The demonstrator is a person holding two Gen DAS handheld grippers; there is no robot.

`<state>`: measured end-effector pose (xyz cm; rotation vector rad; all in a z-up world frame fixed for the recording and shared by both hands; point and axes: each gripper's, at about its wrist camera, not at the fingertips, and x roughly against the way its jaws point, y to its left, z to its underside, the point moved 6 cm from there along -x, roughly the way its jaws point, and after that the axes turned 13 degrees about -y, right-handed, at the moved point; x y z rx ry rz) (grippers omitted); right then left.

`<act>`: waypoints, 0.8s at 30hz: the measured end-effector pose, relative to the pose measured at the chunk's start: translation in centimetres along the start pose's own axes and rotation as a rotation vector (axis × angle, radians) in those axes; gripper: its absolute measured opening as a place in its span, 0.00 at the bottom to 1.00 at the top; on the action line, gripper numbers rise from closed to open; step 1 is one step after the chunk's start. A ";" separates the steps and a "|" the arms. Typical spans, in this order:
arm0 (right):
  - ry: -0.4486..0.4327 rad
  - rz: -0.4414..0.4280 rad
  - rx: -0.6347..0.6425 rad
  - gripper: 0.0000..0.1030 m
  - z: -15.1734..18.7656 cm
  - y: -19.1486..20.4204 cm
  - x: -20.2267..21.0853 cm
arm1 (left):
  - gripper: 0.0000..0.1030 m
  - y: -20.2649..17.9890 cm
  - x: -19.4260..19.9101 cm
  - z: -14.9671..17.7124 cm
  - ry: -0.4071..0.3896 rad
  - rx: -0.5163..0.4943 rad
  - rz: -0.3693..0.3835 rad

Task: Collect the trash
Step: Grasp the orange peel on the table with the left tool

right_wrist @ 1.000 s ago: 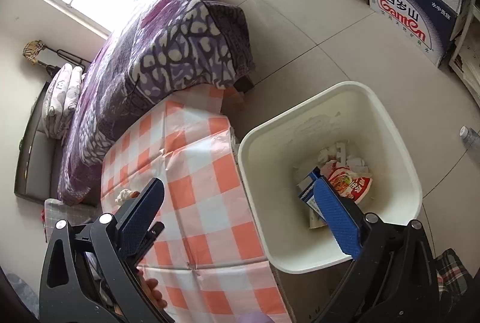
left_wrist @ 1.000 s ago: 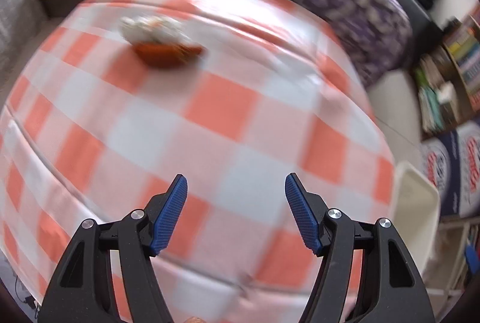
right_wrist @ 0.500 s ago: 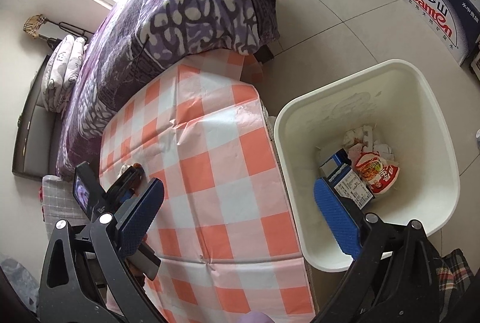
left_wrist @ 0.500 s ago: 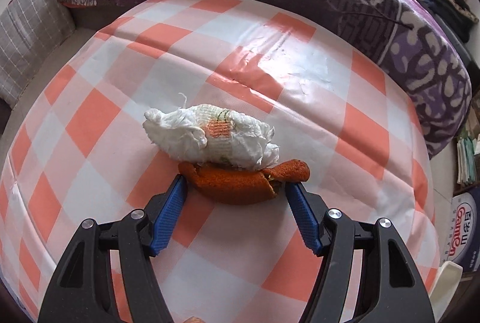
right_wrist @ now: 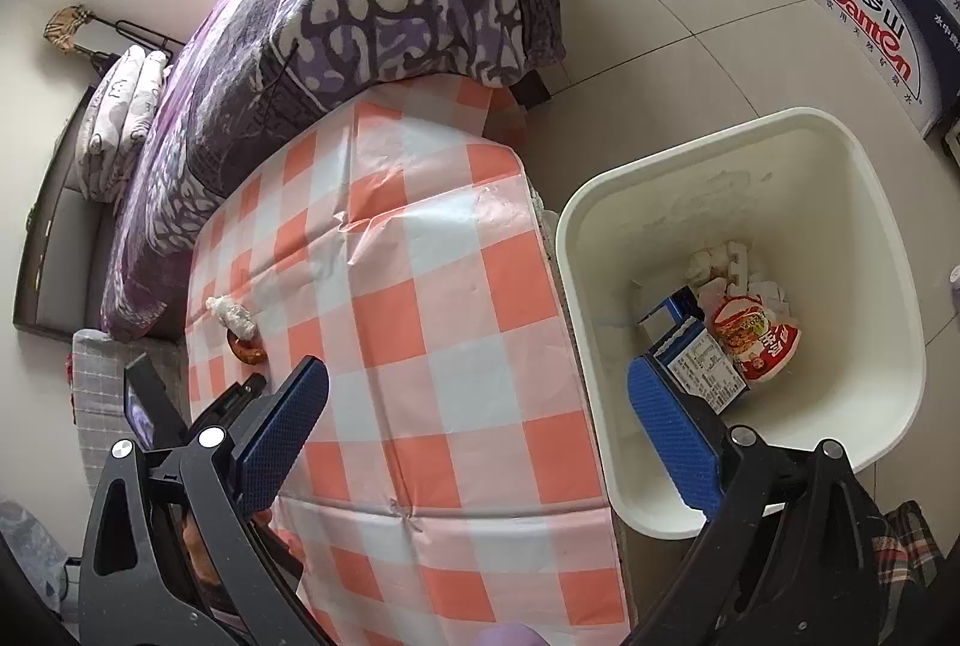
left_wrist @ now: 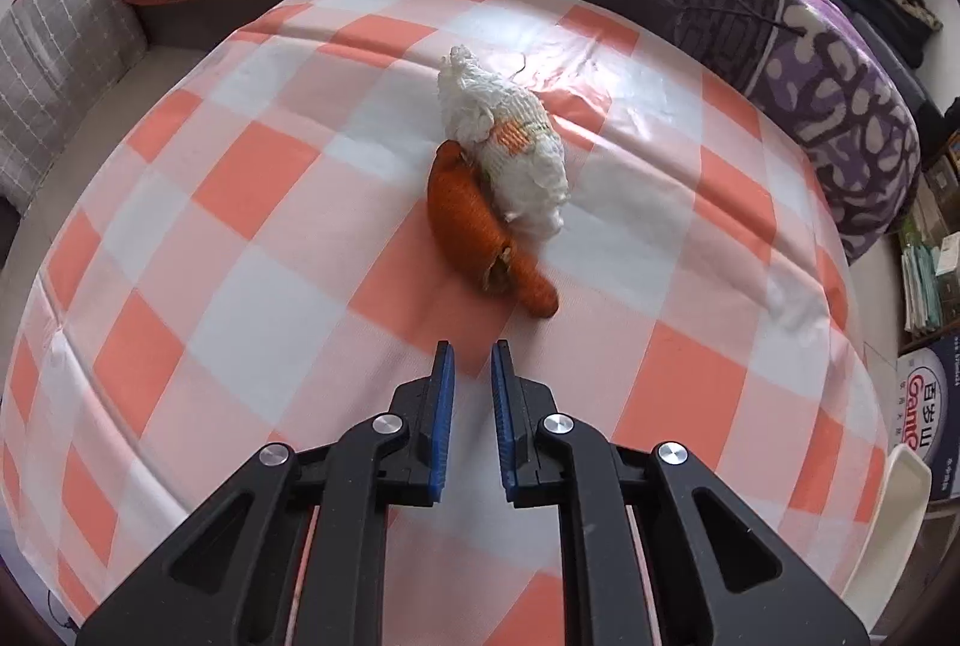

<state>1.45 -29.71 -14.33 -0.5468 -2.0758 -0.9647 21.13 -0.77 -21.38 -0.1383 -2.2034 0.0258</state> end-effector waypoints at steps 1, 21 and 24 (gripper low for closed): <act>-0.001 0.000 0.002 0.93 0.1 0.1 0.0 | 0.13 0.3 0.6 0.4 0.006 0.003 0.011; 0.078 -0.033 0.023 0.93 2.1 2.6 -2.1 | 0.64 -0.5 -3.9 -4.3 0.004 0.006 -0.108; 0.091 -0.036 0.028 0.93 2.1 2.7 -2.3 | 0.37 -0.3 -3.8 -4.1 -0.004 -0.027 -0.086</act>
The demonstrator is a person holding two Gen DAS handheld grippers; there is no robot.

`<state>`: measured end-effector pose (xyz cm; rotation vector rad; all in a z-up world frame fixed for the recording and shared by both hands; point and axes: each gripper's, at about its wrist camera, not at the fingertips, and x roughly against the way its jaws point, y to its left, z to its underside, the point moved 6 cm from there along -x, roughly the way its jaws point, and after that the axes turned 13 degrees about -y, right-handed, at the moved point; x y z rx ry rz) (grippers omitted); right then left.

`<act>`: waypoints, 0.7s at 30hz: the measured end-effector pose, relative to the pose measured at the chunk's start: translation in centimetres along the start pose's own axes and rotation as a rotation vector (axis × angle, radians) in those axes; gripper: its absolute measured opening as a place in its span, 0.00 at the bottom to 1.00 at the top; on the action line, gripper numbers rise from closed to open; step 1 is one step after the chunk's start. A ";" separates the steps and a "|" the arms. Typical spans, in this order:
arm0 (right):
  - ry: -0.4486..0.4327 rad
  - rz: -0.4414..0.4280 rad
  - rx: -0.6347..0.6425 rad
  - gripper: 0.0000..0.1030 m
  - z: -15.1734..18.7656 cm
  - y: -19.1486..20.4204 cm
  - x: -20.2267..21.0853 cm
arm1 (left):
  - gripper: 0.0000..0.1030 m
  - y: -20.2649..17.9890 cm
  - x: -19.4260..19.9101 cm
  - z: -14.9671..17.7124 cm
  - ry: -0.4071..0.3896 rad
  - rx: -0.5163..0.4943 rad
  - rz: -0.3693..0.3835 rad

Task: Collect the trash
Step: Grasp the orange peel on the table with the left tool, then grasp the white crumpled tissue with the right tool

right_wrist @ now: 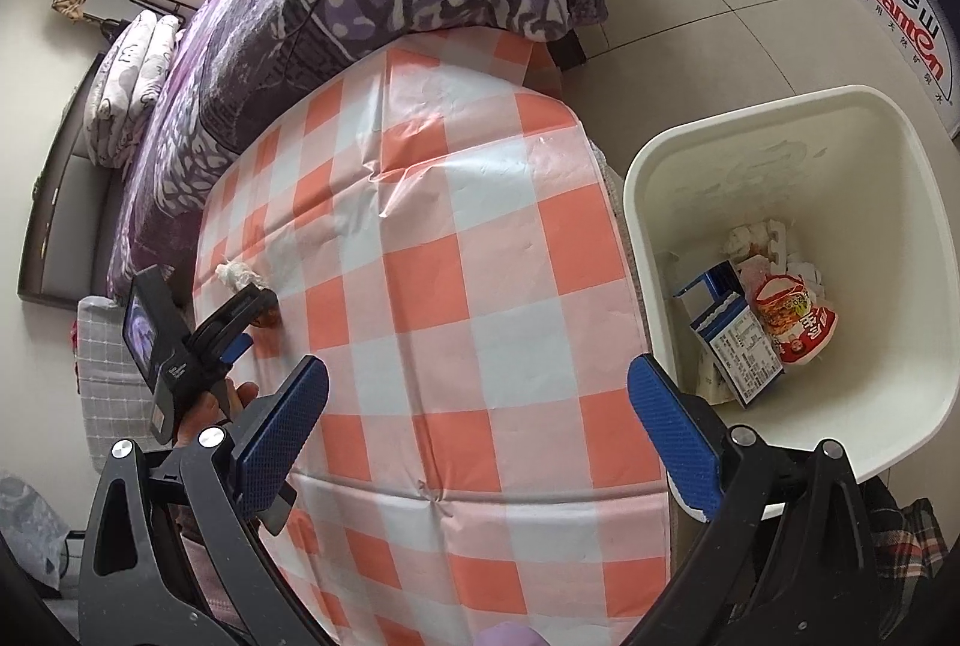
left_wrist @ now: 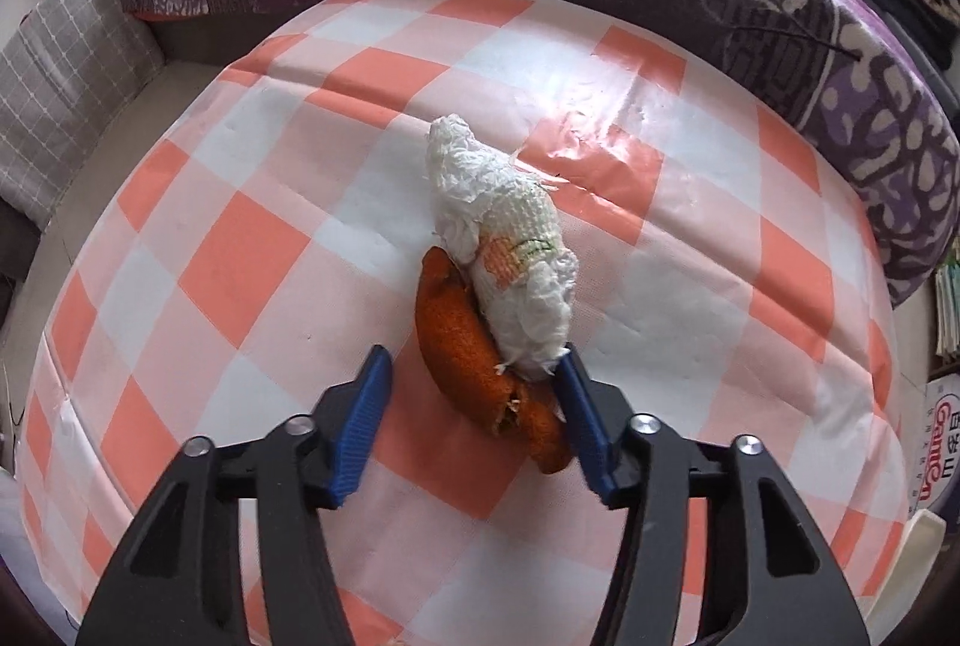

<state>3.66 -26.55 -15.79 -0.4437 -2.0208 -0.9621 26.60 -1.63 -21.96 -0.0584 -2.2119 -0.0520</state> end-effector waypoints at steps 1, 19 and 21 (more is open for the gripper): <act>0.003 0.000 0.002 0.93 0.0 0.0 0.0 | 0.35 0.0 0.3 0.3 0.003 -0.016 0.003; -0.008 0.060 0.211 0.93 4.1 4.2 -3.4 | 0.17 4.7 17.2 8.3 -0.006 0.172 0.169; -0.025 0.066 0.290 0.93 4.4 6.0 -4.5 | 0.17 5.4 18.7 7.7 -0.072 0.164 0.156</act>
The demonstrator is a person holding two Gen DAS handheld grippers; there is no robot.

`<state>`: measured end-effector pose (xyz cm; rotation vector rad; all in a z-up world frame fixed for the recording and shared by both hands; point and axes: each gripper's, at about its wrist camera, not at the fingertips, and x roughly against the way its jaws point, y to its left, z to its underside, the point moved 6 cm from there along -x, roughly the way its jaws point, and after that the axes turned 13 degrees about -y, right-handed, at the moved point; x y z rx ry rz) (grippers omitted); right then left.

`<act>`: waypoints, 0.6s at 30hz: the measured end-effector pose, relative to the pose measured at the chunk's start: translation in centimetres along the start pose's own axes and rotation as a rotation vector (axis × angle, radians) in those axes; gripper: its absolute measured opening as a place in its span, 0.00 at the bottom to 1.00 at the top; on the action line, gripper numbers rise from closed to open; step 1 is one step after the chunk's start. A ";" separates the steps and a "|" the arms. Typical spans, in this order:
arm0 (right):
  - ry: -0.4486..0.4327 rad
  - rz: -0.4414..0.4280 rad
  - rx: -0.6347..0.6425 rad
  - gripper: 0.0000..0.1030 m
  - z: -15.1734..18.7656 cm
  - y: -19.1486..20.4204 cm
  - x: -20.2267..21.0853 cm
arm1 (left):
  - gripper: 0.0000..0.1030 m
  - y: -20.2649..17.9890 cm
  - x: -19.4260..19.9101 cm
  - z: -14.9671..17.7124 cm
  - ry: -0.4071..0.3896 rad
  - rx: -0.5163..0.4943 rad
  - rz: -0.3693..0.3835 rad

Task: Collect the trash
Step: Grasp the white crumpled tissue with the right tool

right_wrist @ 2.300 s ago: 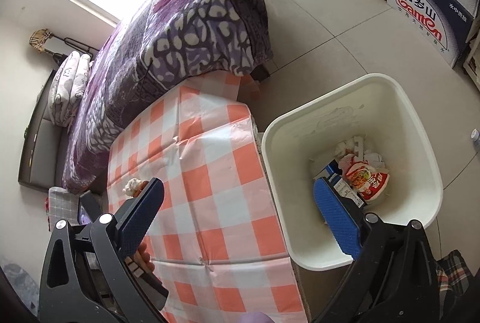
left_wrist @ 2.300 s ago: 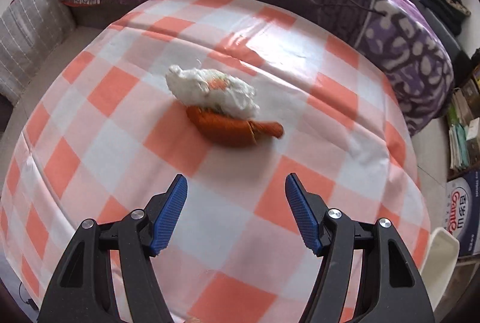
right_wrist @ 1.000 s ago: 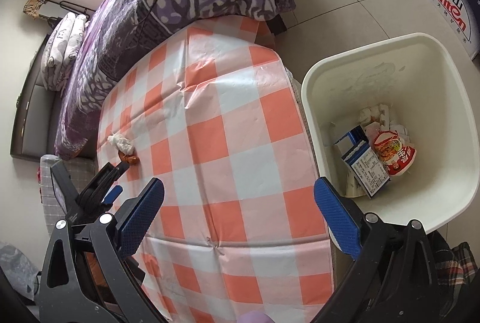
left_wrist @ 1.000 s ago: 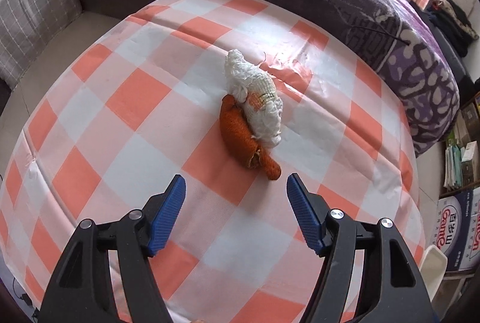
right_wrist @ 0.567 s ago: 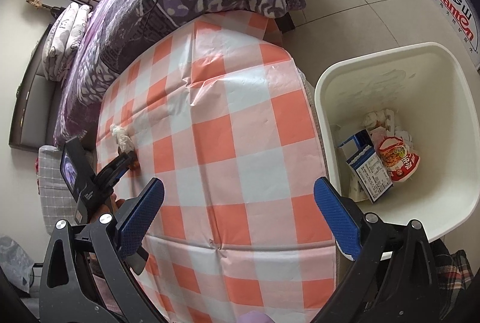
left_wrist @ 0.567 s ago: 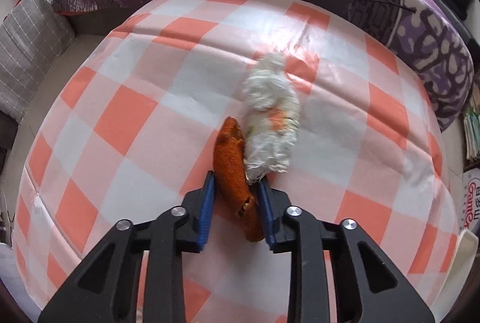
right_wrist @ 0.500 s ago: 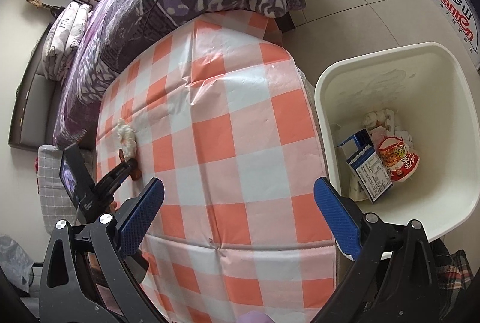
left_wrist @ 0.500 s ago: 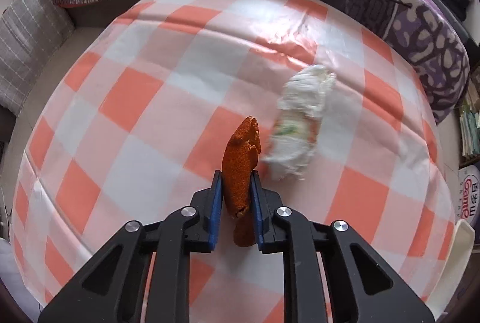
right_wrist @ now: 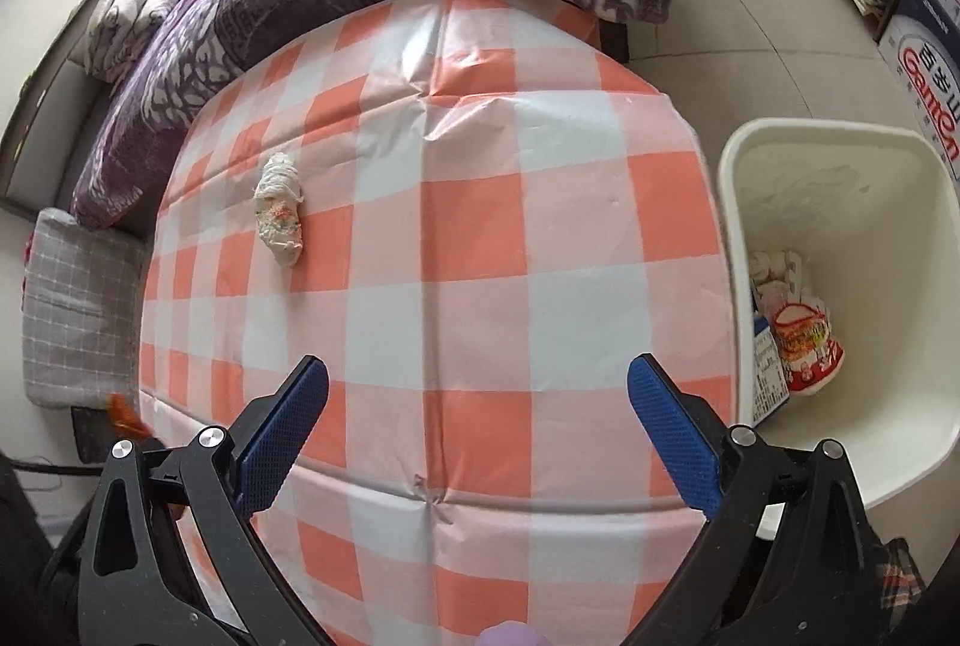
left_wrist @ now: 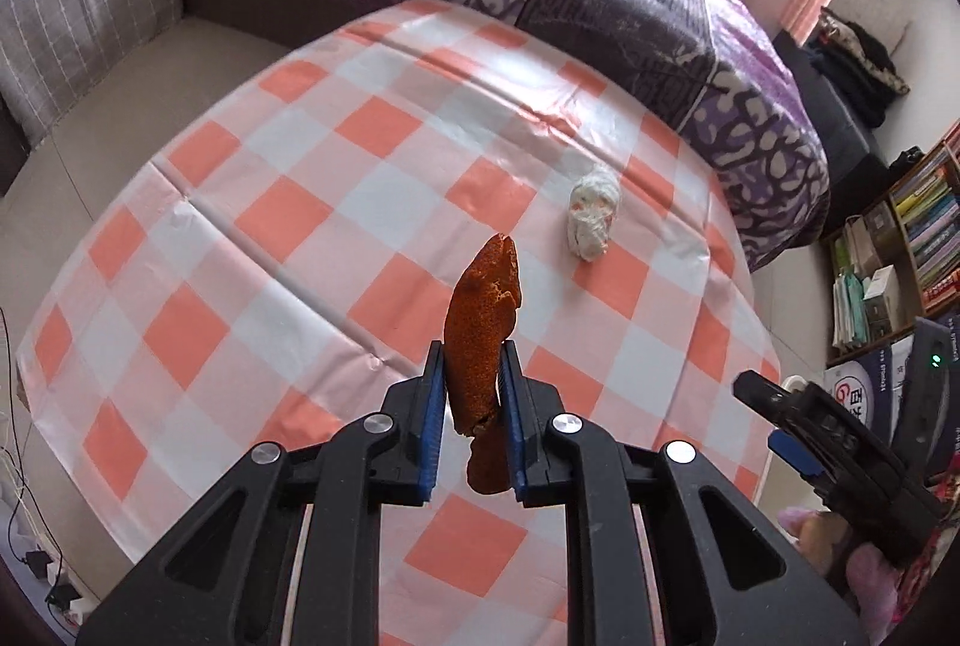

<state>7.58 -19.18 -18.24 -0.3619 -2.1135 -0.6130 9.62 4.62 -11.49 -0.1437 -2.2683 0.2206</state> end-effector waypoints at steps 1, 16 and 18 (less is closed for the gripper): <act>-0.007 0.007 0.020 0.93 -0.2 0.6 -0.6 | 0.17 0.2 0.4 -0.4 -0.018 -0.002 0.000; -0.087 0.113 0.287 0.92 -4.1 12.4 -11.3 | 0.17 2.9 2.8 -4.9 -0.079 0.140 0.065; -0.077 0.116 0.297 0.78 -4.0 12.7 -12.0 | 0.17 3.6 2.7 -5.0 -0.079 0.154 0.057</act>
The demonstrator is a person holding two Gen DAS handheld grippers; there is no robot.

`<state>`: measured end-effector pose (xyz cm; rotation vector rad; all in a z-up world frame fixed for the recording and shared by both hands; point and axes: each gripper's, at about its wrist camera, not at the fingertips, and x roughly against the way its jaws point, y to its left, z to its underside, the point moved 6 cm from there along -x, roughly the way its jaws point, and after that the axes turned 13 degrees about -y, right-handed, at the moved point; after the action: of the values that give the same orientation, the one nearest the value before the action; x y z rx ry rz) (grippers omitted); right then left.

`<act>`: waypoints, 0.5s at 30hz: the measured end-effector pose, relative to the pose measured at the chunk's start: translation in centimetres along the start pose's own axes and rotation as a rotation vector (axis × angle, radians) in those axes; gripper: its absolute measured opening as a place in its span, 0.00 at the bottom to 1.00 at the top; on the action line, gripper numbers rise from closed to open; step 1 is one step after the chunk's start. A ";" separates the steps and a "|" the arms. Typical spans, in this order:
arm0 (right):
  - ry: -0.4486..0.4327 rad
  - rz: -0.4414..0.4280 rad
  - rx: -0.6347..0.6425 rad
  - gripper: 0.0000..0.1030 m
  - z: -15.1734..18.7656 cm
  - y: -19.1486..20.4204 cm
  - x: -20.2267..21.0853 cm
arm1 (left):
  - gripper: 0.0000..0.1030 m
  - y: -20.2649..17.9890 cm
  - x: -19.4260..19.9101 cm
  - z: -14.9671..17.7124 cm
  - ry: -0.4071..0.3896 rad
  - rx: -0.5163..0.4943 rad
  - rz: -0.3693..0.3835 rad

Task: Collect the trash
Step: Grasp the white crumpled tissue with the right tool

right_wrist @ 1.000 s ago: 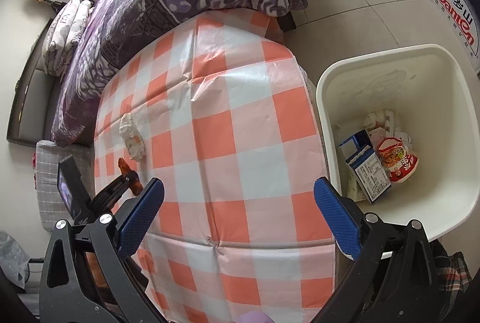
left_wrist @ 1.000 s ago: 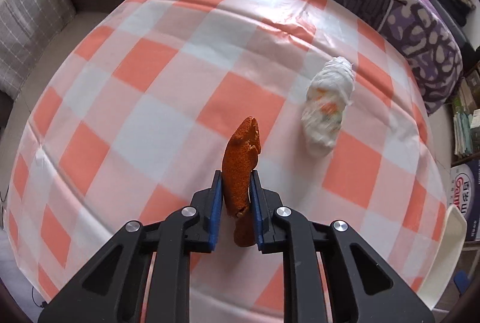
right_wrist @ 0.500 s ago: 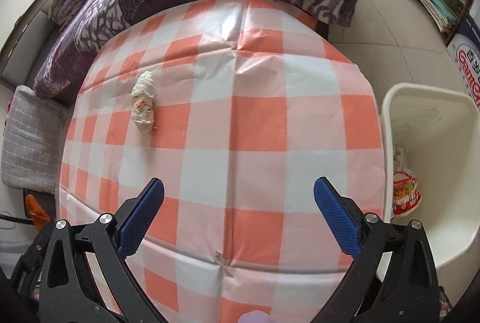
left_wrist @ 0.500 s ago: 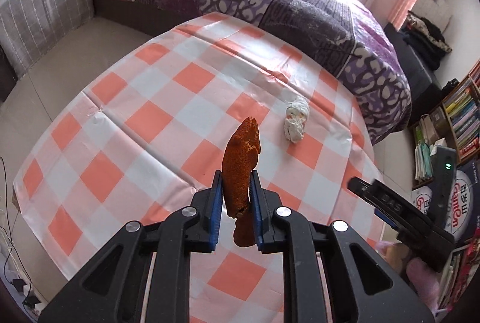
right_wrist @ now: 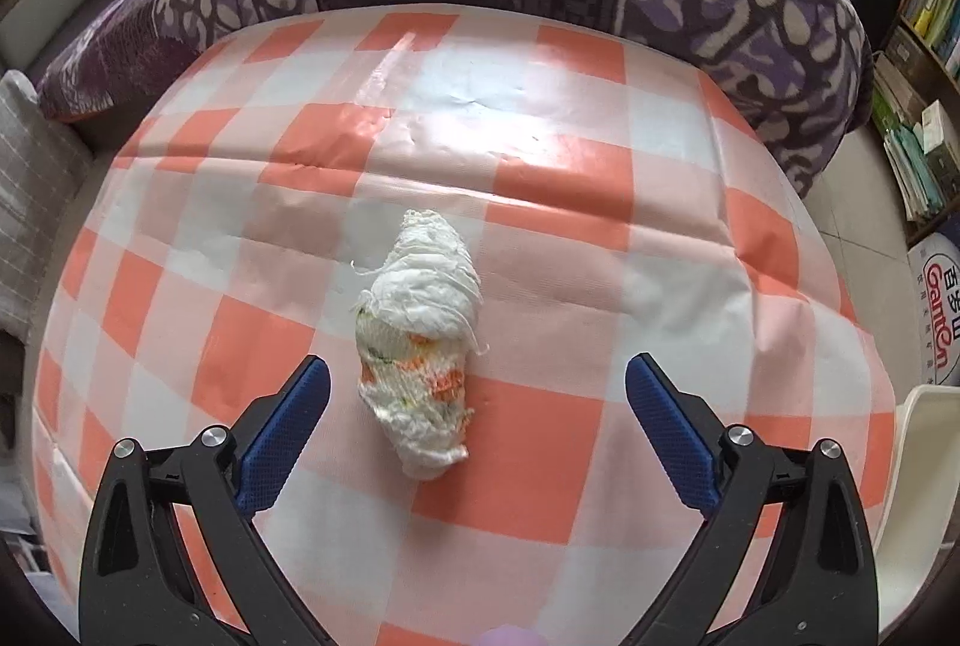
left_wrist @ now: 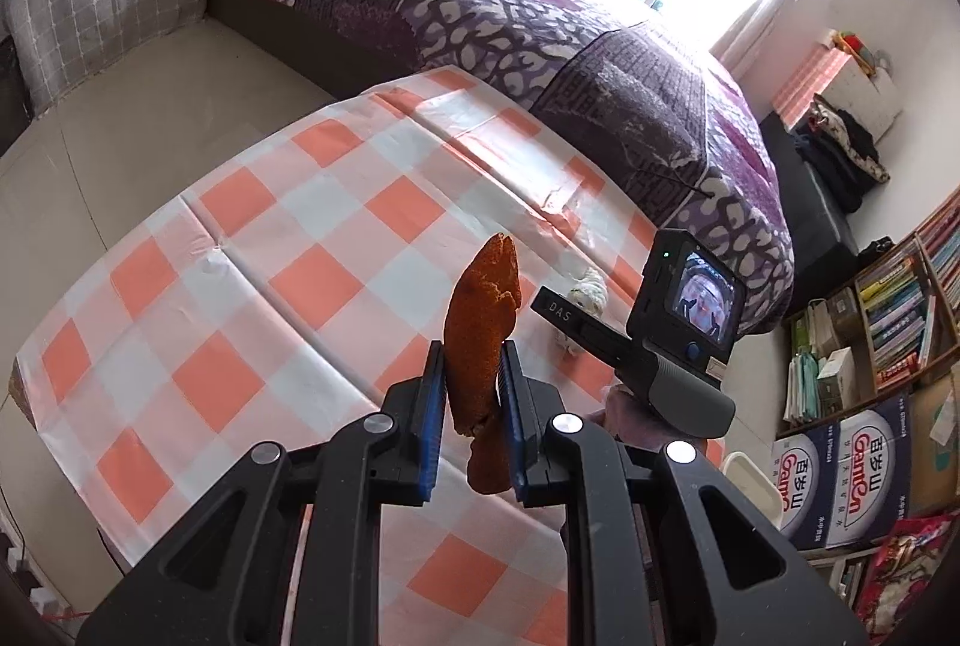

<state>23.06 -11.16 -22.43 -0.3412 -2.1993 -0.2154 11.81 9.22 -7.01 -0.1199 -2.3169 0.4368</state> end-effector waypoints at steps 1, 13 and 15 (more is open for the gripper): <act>-0.017 0.025 0.017 0.75 -0.1 0.0 0.0 | 0.17 0.3 0.0 -0.1 0.001 0.007 -0.004; -0.208 -0.065 -0.079 0.32 -4.5 -2.3 7.7 | 0.17 0.6 1.9 -1.0 -0.050 0.023 0.012; -0.240 -0.080 -0.095 0.32 -5.3 -3.2 9.8 | 0.17 0.4 2.2 -1.1 -0.058 0.023 0.020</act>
<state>20.35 -13.98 -11.57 -0.3469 -2.4476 -0.3386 10.99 10.35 -4.93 -0.1205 -2.3684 0.4824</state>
